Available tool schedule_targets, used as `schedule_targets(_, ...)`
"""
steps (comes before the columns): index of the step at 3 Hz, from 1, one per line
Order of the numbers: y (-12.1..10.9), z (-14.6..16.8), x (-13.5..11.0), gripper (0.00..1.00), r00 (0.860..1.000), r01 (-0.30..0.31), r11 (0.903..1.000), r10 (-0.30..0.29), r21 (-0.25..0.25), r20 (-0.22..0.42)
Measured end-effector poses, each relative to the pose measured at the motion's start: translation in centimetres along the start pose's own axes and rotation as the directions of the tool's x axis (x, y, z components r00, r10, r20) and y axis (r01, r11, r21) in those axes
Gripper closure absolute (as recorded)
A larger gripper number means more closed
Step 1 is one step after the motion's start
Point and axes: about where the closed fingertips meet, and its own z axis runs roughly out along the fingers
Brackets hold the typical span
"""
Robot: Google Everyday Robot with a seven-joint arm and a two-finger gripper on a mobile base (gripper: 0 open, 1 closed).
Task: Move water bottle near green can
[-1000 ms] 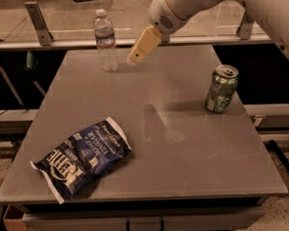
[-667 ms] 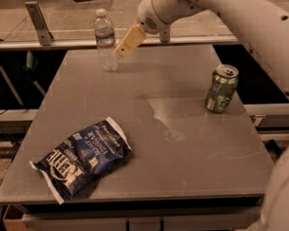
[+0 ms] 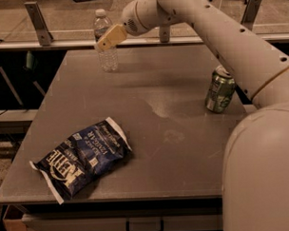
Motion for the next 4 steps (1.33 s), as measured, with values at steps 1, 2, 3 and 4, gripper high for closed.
schedule_targets(1, 0.1, 2.1, -0.5, 0.00, 0.996, -0.066, 0.9976, 0.067, -0.021, 0.050)
schedule_targets(2, 0.4, 3.5, -0.8, 0.25, 0.987, -0.137, 0.9901, 0.139, -0.034, 0.084)
schedule_targets(3, 0.6, 3.7, -1.2, 0.49, 0.980, -0.168, 0.9849, 0.172, -0.042, 0.101)
schedule_targets(4, -0.5, 1.6, -0.9, 0.71, 0.976, -0.191, 0.9814, 0.189, 0.012, 0.109)
